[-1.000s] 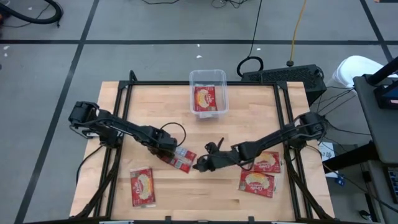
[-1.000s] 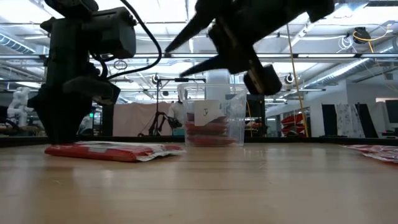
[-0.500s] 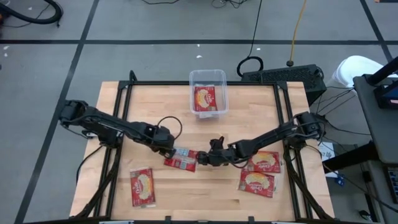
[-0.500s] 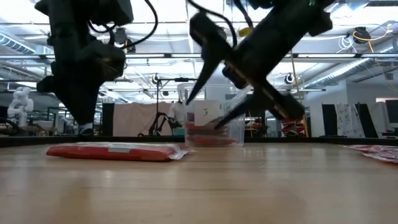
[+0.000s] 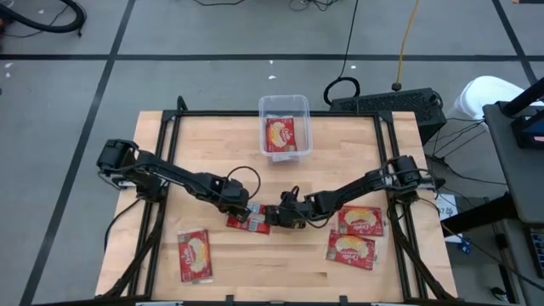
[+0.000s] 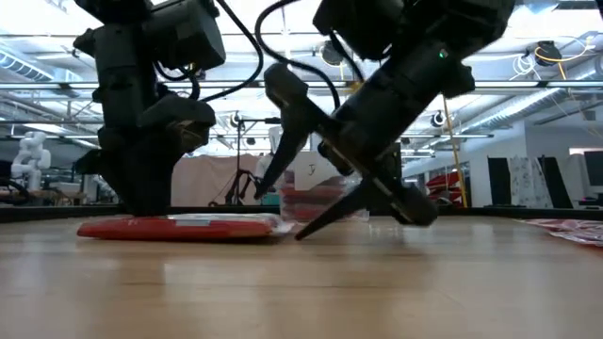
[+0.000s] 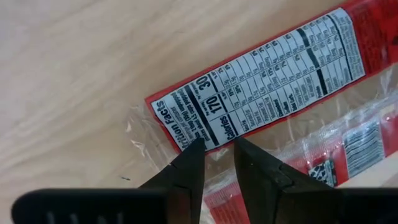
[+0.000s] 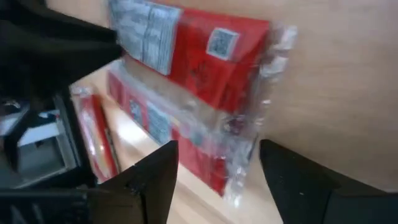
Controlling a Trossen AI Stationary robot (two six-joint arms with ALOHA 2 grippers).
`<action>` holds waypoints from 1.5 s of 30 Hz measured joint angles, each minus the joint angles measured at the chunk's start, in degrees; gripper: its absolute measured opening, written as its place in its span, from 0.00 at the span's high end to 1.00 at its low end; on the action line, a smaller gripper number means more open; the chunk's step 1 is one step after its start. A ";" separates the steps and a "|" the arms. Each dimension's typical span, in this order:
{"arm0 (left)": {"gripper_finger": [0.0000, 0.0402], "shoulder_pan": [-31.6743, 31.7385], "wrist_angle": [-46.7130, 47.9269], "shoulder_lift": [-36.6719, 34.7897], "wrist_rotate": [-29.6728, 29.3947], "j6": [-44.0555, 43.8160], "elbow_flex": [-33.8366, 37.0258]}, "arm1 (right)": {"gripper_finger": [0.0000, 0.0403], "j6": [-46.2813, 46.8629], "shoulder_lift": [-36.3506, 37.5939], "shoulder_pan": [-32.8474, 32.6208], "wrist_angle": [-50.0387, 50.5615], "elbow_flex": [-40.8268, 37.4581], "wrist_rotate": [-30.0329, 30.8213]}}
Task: Sort popcorn bags into baskets
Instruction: Put the red popcorn bag into the transparent container
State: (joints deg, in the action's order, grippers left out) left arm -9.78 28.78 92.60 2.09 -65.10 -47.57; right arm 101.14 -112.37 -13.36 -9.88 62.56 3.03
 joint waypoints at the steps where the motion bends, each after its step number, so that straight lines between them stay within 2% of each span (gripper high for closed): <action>1: 0.77 0.02 -0.32 0.15 0.04 -0.14 0.00 | 0.44 -0.25 -0.02 -0.24 -0.45 -0.09 -0.28; 10: 0.77 -0.22 -5.10 0.46 0.84 -1.65 0.11 | 0.45 -4.65 -0.14 0.68 -5.59 -0.28 1.47; 14: 0.77 -0.22 -5.03 0.44 0.88 -1.89 0.11 | 0.49 -7.45 -0.14 1.36 -8.28 -0.28 1.52; 18: 0.77 -0.17 -5.03 0.41 1.94 -0.83 0.11 | 0.57 -9.04 0.14 1.67 -8.83 -0.28 1.24; 24: 0.77 -0.21 -4.91 -0.96 7.04 2.45 0.02 | 0.78 -10.16 0.23 1.67 -9.26 -0.26 -1.63; 29: 0.77 -0.22 -4.78 -6.80 7.06 3.41 -0.72 | 0.95 -12.26 0.25 1.76 -9.93 -0.24 -4.22; 31: 0.77 -0.20 -4.06 -9.87 6.27 2.81 -0.71 | 0.98 -12.51 0.25 2.05 -11.36 -0.24 -6.01; 34: 0.77 -0.17 -4.91 -15.68 3.34 0.56 -0.70 | 0.96 -12.35 0.99 2.74 -13.57 -0.26 -8.48; 37: 0.77 -2.12 -7.77 -22.48 -5.37 -0.20 -0.68 | 0.94 -10.88 2.85 3.58 -15.40 -0.24 -9.08; 42: 0.76 -7.51 -19.25 -31.08 -18.68 16.65 -0.75 | 0.95 -5.88 5.79 5.41 -16.95 -0.22 -9.05; 45: 0.69 -10.45 -23.77 -32.96 -22.16 28.05 -0.74 | 0.97 -1.53 7.79 6.40 -19.42 -0.22 -8.86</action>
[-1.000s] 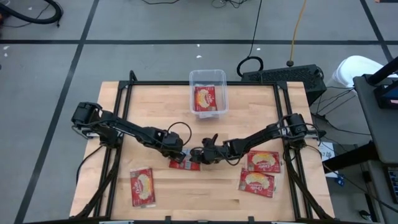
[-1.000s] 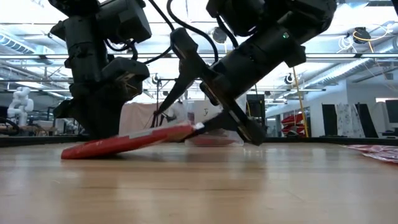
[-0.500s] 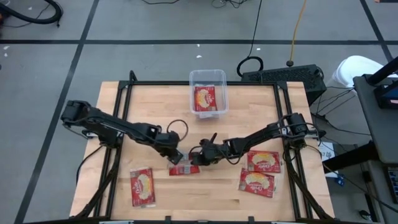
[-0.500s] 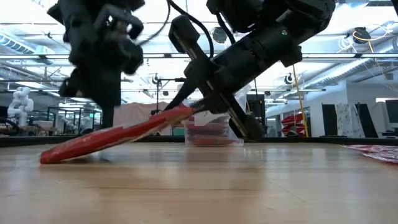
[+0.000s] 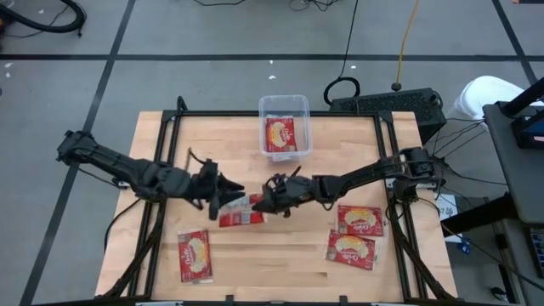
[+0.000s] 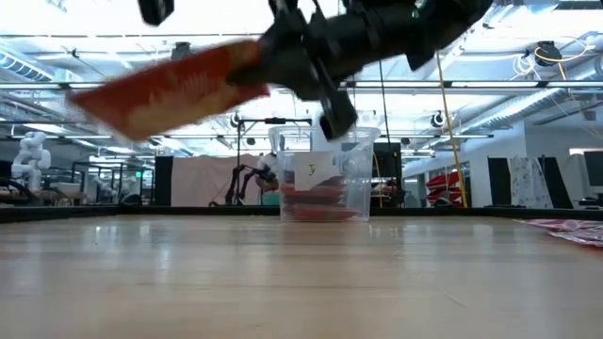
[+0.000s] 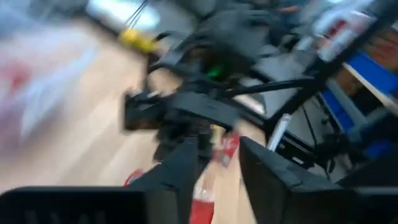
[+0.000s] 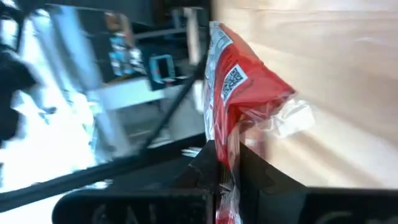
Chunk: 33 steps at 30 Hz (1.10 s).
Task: Sort popcorn bags into baskets
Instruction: Put the red popcorn bag into the transparent container
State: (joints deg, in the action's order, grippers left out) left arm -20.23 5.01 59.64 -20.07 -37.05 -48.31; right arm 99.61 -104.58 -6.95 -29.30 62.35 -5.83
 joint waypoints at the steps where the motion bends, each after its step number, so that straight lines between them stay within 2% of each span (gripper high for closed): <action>1: 0.65 -0.95 -2.18 0.00 -0.33 4.32 -0.02 | 0.97 1.01 0.72 0.35 -0.43 0.00 -0.01; 6: 0.37 -4.95 -2.79 0.81 -7.42 13.40 0.00 | 0.97 3.63 3.34 2.43 0.04 0.02 -0.43; 8: 0.25 -5.65 -0.25 1.73 -10.18 17.88 0.00 | 0.97 4.70 4.25 3.42 0.18 0.02 -0.34; 10: 0.17 -6.14 3.69 2.39 -12.06 20.32 0.02 | 0.97 5.09 5.13 4.46 0.19 0.02 -0.11; 12: 0.12 -6.21 6.40 2.92 -13.30 22.30 0.01 | 0.97 5.53 5.66 5.66 0.27 0.02 -0.06; 15: 0.12 -6.16 12.67 3.19 -16.00 25.63 0.02 | 0.97 4.99 5.69 7.59 0.48 0.02 1.20; 18: 0.16 -5.32 17.43 3.10 -20.24 28.20 0.00 | 0.97 5.68 5.69 9.04 -0.13 0.02 1.74; 22: 0.23 -2.35 23.10 3.15 -22.46 31.84 0.00 | 0.97 6.17 5.69 9.91 -0.52 0.02 3.37; 33: 0.40 8.44 21.33 7.52 -18.54 40.34 0.07 | 0.97 6.82 5.69 9.89 -4.11 0.02 5.80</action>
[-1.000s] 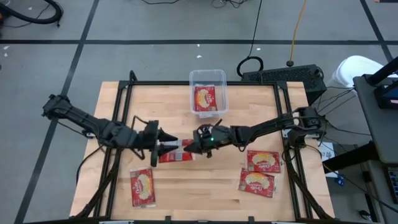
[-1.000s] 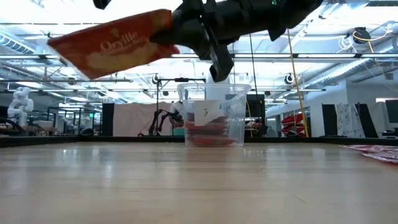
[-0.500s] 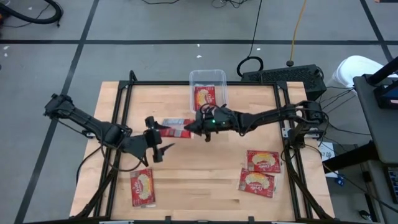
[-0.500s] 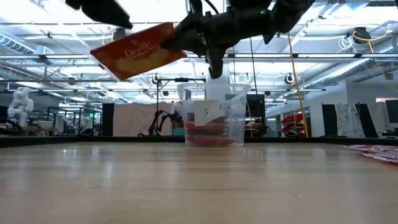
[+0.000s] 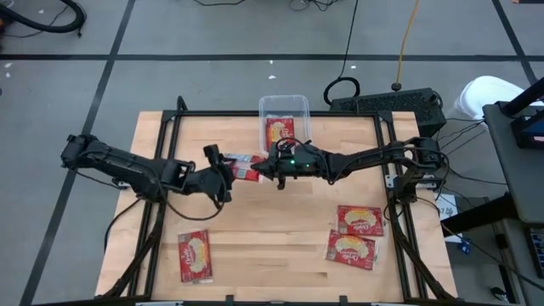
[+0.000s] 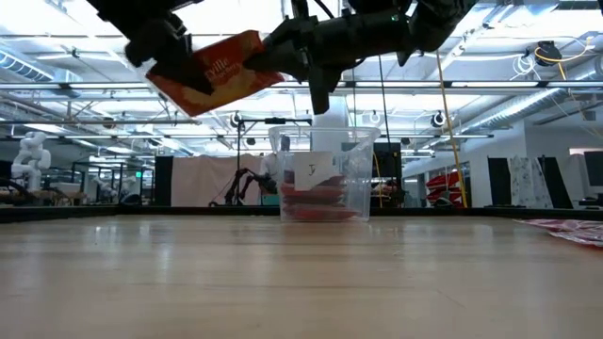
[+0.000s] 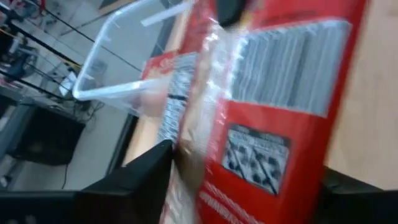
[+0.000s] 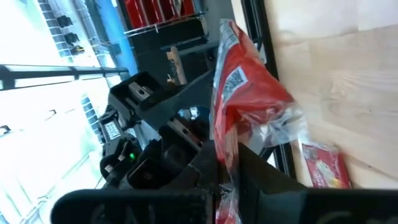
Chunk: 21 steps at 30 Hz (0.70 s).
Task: Sort popcorn bags into baskets
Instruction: Put the red popcorn bag into the transparent container
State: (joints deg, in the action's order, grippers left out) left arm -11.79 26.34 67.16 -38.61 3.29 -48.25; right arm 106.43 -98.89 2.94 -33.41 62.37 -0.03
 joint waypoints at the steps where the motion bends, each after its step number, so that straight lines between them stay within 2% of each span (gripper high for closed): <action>1: 0.43 0.54 -0.77 0.02 -0.02 0.83 0.00 | 0.97 0.00 0.00 0.00 -0.22 0.00 0.09; 7: 0.69 0.89 -3.12 -0.37 -0.67 6.08 -0.02 | 0.97 0.72 0.00 0.00 -1.30 0.00 0.10; 12: 0.90 0.38 -2.38 -0.37 -0.16 4.79 -0.02 | 0.94 0.76 0.00 0.00 -1.19 0.00 0.73; 17: 0.92 -0.48 -1.93 -0.38 -0.15 0.73 -0.02 | 0.81 -0.30 0.64 -0.07 0.12 0.00 1.50; 21: 0.87 -1.40 -1.60 -0.59 1.69 -4.42 -0.02 | 0.69 -3.35 2.77 0.90 4.10 0.00 1.29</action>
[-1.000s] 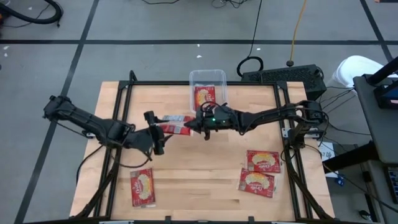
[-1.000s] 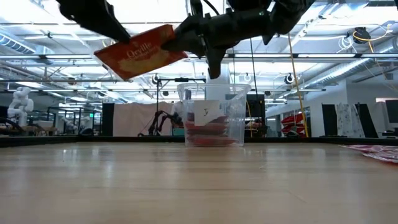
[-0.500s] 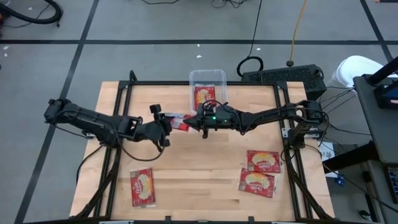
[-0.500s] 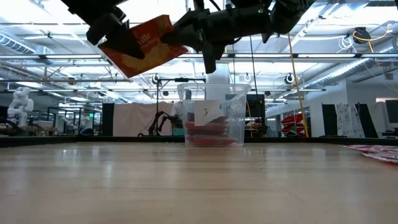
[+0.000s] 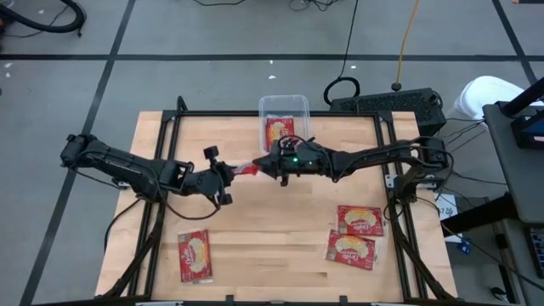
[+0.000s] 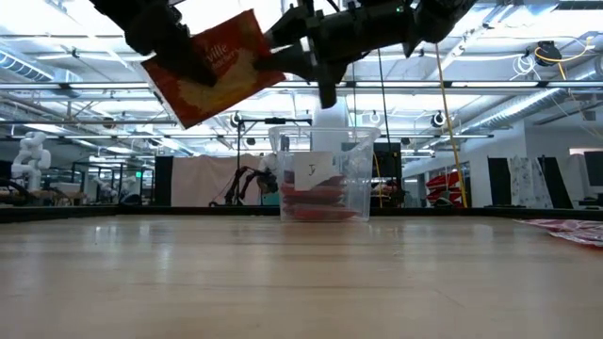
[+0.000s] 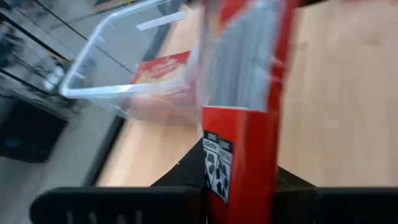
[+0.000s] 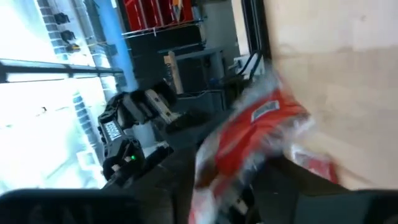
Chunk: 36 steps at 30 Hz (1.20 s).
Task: Sort popcorn bags into baskets
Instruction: Put the red popcorn bag into the transparent container
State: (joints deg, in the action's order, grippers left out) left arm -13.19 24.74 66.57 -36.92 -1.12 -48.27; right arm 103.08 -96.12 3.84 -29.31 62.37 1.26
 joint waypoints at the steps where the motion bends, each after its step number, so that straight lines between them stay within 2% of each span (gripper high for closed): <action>1: 0.86 -0.15 0.00 0.00 1.10 -1.30 0.00 | 0.66 -1.11 0.73 0.32 1.18 0.00 -0.07; 4: 0.87 -0.35 0.06 -0.63 5.87 -8.32 0.00 | 0.59 -5.53 3.78 1.43 6.67 0.00 -1.29; 8: 0.91 1.77 -0.14 -2.89 15.55 -26.16 0.00 | 0.52 -13.91 9.16 2.94 14.88 0.00 -1.34; 11: 0.92 2.73 -1.88 -4.68 18.34 -34.33 0.04 | 0.50 -20.78 12.90 4.16 19.90 0.00 -1.32; 16: 0.89 3.65 -9.38 -6.18 20.70 -35.83 0.02 | 0.51 -34.45 18.35 5.11 21.46 0.00 -1.47; 20: 0.89 5.41 -12.99 -6.25 28.60 -34.32 0.00 | 0.51 -38.49 22.61 5.11 22.24 0.97 -2.25; 23: 0.92 5.77 -12.61 -5.72 34.27 -35.26 0.00 | 0.51 -44.11 23.29 4.25 32.70 9.51 -2.87; 27: 0.92 5.77 -12.44 -5.03 37.67 -35.41 -0.02 | 0.51 -55.11 19.57 3.36 52.31 26.92 -5.11; 32: 0.88 5.73 -12.62 -3.90 40.08 -35.34 -0.07 | 0.51 -63.88 10.98 3.63 71.08 45.56 -11.47; 36: 0.90 5.51 -12.01 -2.64 40.54 -38.11 -0.18 | 0.51 -67.80 3.94 3.66 79.96 54.98 -19.13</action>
State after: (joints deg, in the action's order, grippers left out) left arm -7.68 12.73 63.93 3.62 -39.23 -48.45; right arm 35.28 -92.18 7.50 50.65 117.35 -17.86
